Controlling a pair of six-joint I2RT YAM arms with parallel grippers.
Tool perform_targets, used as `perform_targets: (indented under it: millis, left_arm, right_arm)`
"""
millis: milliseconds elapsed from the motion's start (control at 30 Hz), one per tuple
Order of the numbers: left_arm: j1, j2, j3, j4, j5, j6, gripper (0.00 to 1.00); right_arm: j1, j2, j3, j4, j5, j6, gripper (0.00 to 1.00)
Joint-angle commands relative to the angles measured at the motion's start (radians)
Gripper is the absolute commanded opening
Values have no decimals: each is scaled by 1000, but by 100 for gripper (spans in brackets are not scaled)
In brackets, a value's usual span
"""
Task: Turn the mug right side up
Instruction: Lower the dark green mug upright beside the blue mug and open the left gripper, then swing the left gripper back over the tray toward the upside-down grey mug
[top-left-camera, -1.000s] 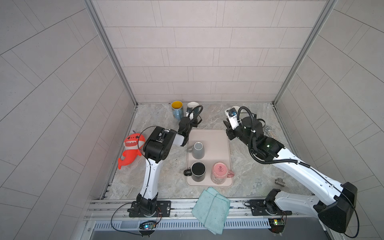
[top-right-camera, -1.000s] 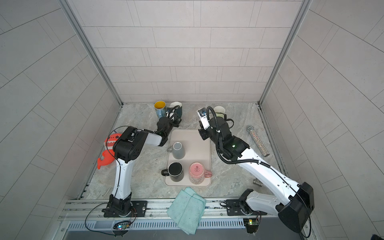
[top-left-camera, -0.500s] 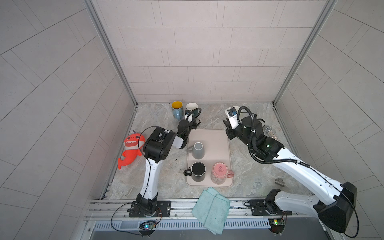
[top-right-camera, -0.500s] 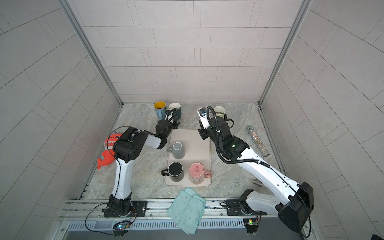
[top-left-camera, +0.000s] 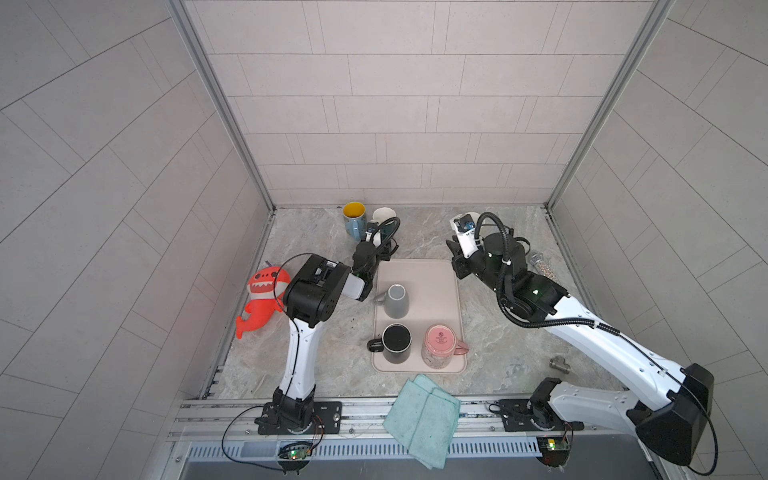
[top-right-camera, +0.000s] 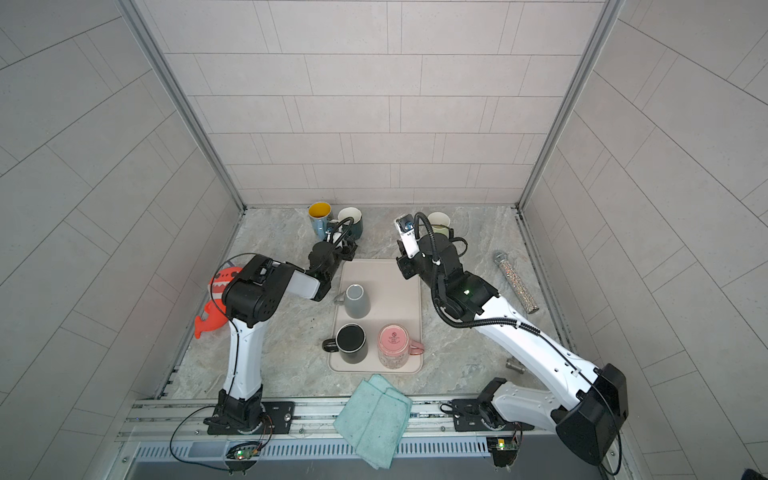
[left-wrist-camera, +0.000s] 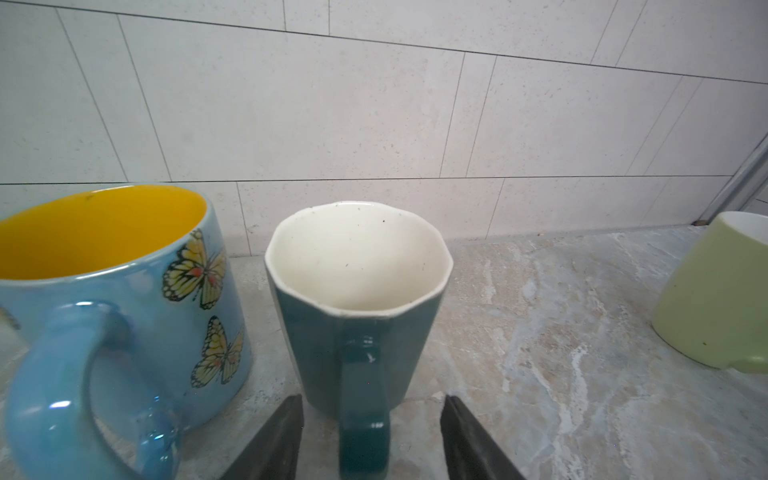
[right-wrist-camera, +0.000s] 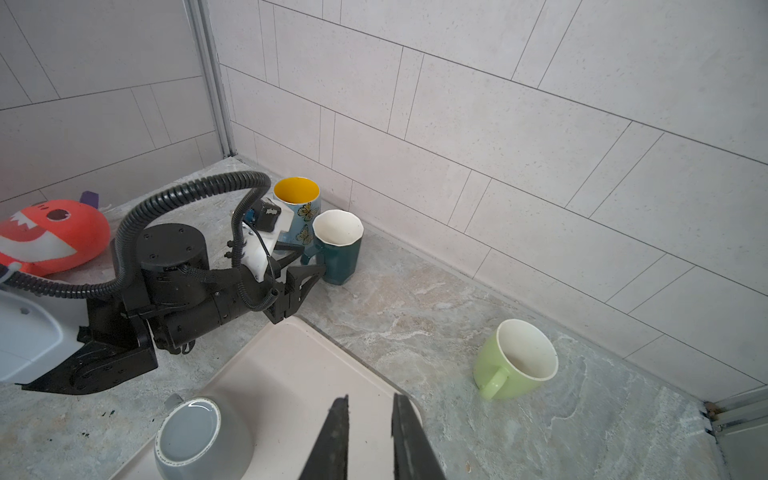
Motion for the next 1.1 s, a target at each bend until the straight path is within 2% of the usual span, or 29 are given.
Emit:
perform_targets:
  millis: [0, 400, 533, 600, 633, 700, 767, 800, 967, 1067]
  left_arm:
    - [4, -53, -31, 70, -6, -1, 63]
    - [-2, -220, -206, 69, 1, -1, 66]
    - [-8, -368, -307, 9, 1, -21, 66]
    - [-8, -506, -318, -156, 5, -42, 65]
    - [-9, -594, -293, -344, -7, -55, 64]
    - [-6, -723, -146, -798, -51, -105, 61]
    - [4, -781, 65, -1246, -69, -138, 51]
    - [12, -796, 128, -1377, -55, -151, 49]
    - [109, -815, 434, -1902, 236, -276, 53]
    - [192, -778, 541, -2102, 444, -376, 53]
  right_arm:
    - [-4, -14, -18, 17, -8, 17, 20]
    - [-3, -55, -51, 42, -26, 46, 20]
    - [-2, -72, -64, 46, -40, 64, 20]
    - [-1, -78, -62, 39, -48, 74, 20]
    - [-2, -81, -58, 33, -54, 78, 20]
    - [-1, -78, -46, 13, -68, 87, 20]
    - [1, -71, -32, -9, -93, 101, 20]
    - [0, -69, -28, -14, -110, 107, 20]
    - [1, -63, 5, -58, -163, 132, 21]
    - [0, -73, 15, -77, -184, 156, 21]
